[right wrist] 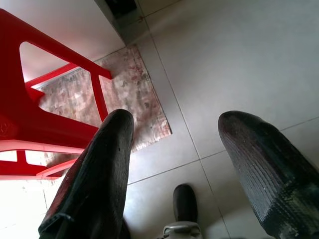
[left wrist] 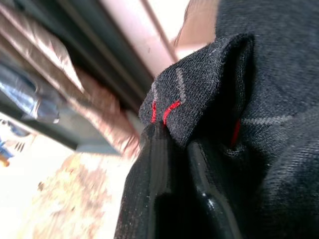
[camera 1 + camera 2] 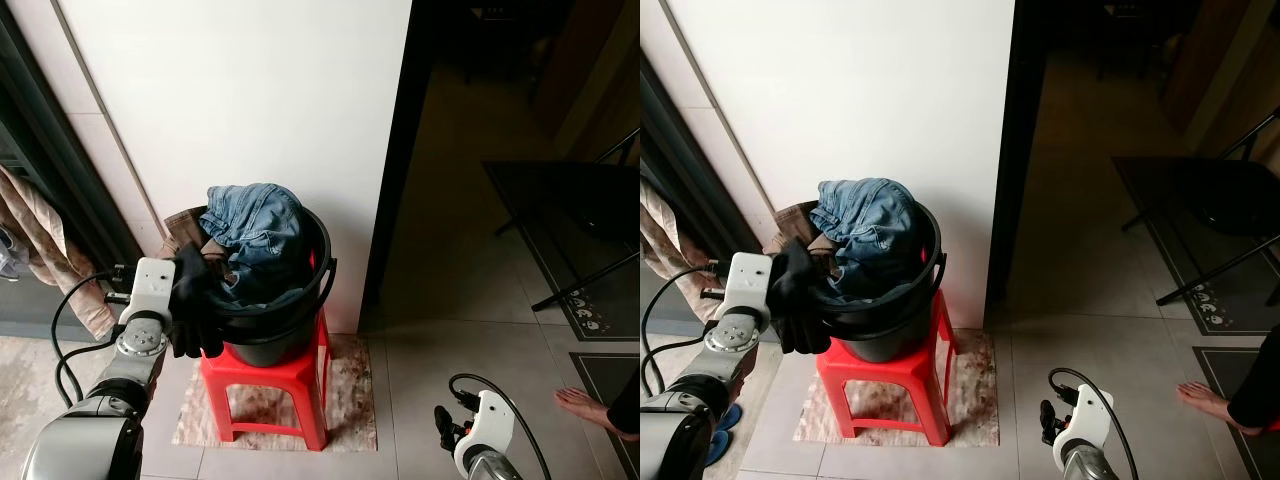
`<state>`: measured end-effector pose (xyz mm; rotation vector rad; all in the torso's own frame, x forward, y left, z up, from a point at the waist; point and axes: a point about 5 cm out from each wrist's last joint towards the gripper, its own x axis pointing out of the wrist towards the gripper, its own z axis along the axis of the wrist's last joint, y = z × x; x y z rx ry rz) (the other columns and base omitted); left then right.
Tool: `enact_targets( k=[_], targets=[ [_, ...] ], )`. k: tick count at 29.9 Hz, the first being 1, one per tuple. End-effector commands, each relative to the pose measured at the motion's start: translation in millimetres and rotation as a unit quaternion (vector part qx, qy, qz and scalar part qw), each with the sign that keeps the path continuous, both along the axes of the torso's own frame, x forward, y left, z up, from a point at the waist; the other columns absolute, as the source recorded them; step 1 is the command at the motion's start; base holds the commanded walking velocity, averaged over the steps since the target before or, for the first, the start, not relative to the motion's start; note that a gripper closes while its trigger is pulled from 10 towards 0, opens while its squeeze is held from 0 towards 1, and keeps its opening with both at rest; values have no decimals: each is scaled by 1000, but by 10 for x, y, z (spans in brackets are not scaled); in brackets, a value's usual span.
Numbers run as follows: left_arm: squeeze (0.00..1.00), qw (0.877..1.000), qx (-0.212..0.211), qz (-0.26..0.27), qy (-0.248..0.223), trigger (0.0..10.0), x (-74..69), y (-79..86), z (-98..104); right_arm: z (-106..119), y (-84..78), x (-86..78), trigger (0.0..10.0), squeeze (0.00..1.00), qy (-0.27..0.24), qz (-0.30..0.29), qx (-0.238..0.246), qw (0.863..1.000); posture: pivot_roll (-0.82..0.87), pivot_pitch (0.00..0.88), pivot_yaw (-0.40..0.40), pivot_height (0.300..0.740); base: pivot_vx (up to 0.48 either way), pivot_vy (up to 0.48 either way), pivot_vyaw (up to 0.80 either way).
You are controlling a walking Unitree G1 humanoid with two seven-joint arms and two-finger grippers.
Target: Clothes washing
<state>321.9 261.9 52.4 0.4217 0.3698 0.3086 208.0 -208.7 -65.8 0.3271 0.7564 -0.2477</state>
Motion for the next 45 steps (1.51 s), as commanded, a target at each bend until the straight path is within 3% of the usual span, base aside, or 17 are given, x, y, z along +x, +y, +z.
enact_targets(
  k=[1,3,6,8,11,14,16,18,23,30,45],
  targets=[
    [0,999,19,11,38,10000,-98,48,-117,1,-12,-4,10000,0,-2,-7,2,1000,23,0,14,732,0,0,0],
    [0,997,35,9,75,10000,-213,51,-258,0,-12,-7,10000,0,-2,-6,2,1000,27,0,11,732,0,0,0],
    [0,994,41,5,99,10000,-273,42,-335,-1,-13,-8,10000,0,-1,-6,2,1000,27,0,11,732,0,0,0],
    [0,989,31,-17,141,10000,-362,-25,-469,1,-15,-5,10000,0,-2,-5,2,1000,25,0,10,732,0,0,0],
    [0,985,29,-43,162,10000,-395,-97,-535,3,-15,-1,10000,0,-1,-5,1,1000,29,0,8,732,0,0,0],
    [0,975,0,-106,198,10000,-445,-279,-650,5,-15,3,10000,0,-1,-4,1,1000,31,0,7,732,0,0,0],
    [0,961,10,-153,232,10000,-510,-379,-737,6,-14,6,10000,0,0,-4,2,1000,30,3,8,732,0,0,0],
    [0,950,21,-172,259,10000,-594,-416,-819,5,-13,7,10000,0,1,-4,2,1000,30,3,8,732,0,0,0],
    [0,942,19,-186,279,10000,-669,-468,-890,7,-11,13,10000,0,4,1,1,1000,32,10,7,732,0,0,0],
    [0,938,-3,-176,299,10000,-817,-473,-999,6,-10,13,10000,0,4,1,2,1000,32,10,7,732,0,0,0],
    [0,949,-63,-92,293,10000,-1019,-386,-1112,11,-5,23,10000,0,3,3,4,1000,31,16,5,732,0,0,0]
  ],
)
